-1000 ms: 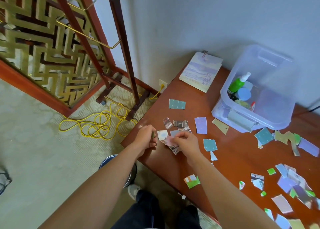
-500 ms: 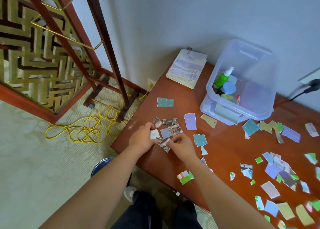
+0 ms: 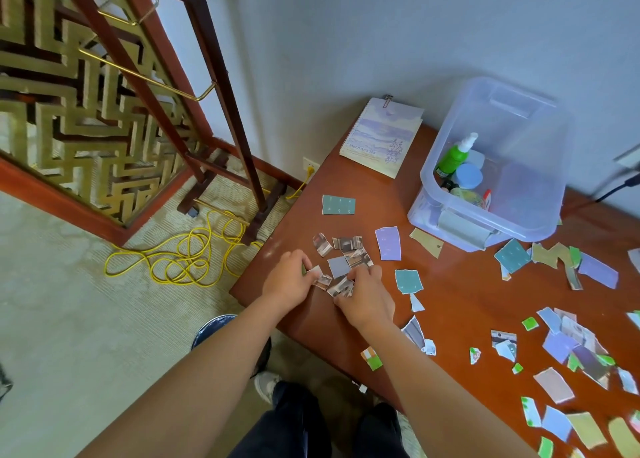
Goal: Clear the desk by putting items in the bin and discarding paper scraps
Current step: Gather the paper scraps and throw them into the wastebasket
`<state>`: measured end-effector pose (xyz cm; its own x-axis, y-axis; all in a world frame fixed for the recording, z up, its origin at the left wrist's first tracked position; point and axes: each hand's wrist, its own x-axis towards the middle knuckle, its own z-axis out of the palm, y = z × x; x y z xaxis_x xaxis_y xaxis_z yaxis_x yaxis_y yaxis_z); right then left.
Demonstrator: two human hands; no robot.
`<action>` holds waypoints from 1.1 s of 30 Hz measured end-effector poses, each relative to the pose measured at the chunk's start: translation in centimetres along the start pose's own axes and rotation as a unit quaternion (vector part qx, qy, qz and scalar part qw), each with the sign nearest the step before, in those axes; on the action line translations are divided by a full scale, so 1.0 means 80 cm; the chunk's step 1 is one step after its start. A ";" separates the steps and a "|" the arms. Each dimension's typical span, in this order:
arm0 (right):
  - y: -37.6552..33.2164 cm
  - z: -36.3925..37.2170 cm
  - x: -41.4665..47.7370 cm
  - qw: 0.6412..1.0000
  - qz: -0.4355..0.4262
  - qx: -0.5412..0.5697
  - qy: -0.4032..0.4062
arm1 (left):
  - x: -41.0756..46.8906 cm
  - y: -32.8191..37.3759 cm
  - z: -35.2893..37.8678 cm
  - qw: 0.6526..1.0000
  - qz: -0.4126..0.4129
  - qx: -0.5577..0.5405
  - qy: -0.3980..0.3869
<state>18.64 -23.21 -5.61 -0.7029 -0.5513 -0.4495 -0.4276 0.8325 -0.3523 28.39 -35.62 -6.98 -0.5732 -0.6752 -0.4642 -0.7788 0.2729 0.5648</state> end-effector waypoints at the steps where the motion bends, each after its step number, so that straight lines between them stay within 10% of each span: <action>1: 0.000 0.001 0.000 1.000 0.000 0.000 0.000 | 0.001 -0.001 -0.002 1.000 -0.008 -0.026 -0.001; 18: 0.016 -0.001 0.008 0.962 0.052 0.264 -0.049 | 0.000 0.027 -0.012 0.874 -0.227 -0.428 -0.037; 27: 0.012 -0.021 0.002 0.873 0.145 0.460 -0.070 | 0.008 0.013 -0.001 0.994 -0.031 -0.080 -0.067; 33: 0.004 -0.022 -0.002 0.833 0.184 0.520 -0.048 | 0.011 0.005 -0.005 0.992 0.062 0.095 -0.059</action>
<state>17.64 -22.76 -4.18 -0.6074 -0.3121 -0.7305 0.5659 0.4754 -0.6736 27.71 -36.36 -6.92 -0.6846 -0.5471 -0.4816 -0.7280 0.4807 0.4888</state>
